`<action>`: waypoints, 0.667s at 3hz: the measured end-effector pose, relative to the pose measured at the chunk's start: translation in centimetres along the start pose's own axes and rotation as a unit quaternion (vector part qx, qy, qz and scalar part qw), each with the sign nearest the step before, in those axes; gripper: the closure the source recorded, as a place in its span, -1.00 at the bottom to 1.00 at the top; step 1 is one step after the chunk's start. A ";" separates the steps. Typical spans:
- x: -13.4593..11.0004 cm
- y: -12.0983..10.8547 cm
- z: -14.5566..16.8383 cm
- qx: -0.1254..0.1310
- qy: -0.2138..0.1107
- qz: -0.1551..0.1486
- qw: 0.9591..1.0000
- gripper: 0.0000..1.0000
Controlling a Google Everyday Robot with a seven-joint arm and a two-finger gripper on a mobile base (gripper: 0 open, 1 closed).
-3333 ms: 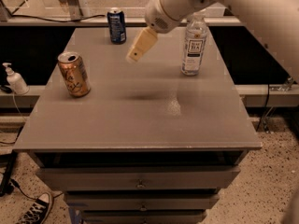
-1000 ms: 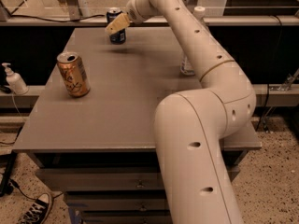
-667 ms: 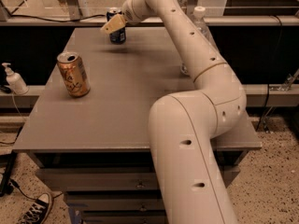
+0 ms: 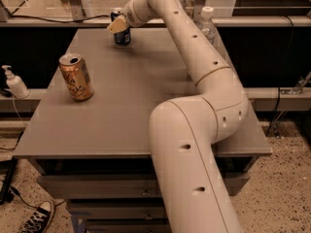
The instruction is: Knock pepsi can over
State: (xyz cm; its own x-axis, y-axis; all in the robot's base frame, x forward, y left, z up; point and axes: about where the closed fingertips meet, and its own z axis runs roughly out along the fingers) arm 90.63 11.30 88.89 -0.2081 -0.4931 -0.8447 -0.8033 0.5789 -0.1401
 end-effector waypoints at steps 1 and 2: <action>-0.1 -0.5 -1.0 0.003 -0.003 -0.002 1.000 0.27; -1.2 -0.8 -3.4 -0.001 -0.021 -0.015 1.000 0.74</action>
Offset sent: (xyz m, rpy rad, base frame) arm -0.0300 -0.0467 0.0684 0.0465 -0.1025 0.0558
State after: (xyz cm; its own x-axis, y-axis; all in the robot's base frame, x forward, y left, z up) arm 89.64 9.23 91.80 -0.1602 -0.4819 -0.8614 -0.8104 0.5625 -0.1640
